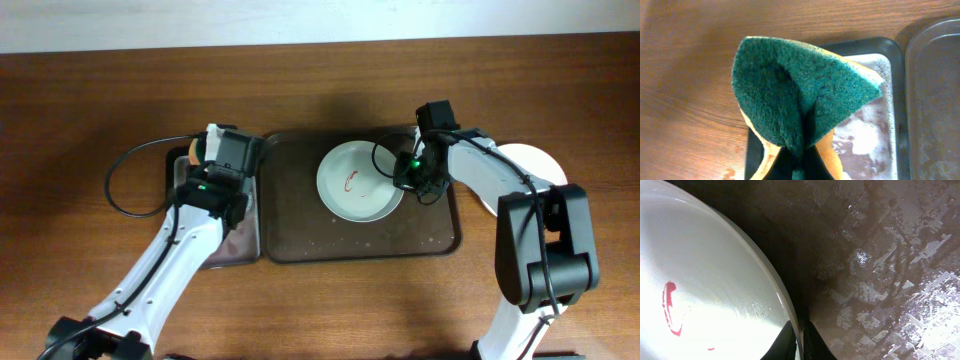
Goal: Clean dirty plates on tray and stack at the side
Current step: 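Grasp the green sponge in the sink tray with the left gripper, then scrub the held plate with the sponge in the left gripper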
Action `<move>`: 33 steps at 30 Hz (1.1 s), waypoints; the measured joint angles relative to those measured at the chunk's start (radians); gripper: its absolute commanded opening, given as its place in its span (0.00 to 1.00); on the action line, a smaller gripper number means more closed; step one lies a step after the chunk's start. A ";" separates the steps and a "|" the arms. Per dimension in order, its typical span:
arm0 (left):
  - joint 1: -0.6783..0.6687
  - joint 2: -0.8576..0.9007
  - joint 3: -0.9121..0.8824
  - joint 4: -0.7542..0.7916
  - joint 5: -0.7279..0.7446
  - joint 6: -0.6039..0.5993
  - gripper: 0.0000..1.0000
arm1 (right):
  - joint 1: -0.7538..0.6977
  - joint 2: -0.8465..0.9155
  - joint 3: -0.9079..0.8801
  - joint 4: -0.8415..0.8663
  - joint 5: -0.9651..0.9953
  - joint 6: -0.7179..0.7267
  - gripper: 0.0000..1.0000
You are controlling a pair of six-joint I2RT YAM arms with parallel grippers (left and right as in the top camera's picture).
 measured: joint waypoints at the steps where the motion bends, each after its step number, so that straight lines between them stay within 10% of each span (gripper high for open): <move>1: -0.013 0.000 0.000 0.000 -0.025 0.000 0.00 | 0.000 0.000 0.000 0.000 0.000 0.000 0.09; 25: -0.019 0.000 0.000 -0.001 -0.051 0.000 0.00 | 0.000 0.000 0.000 -0.001 0.000 0.000 0.09; 33: 0.159 0.000 0.000 -0.038 0.325 0.000 0.00 | 0.000 0.000 0.000 -0.005 0.000 0.000 0.08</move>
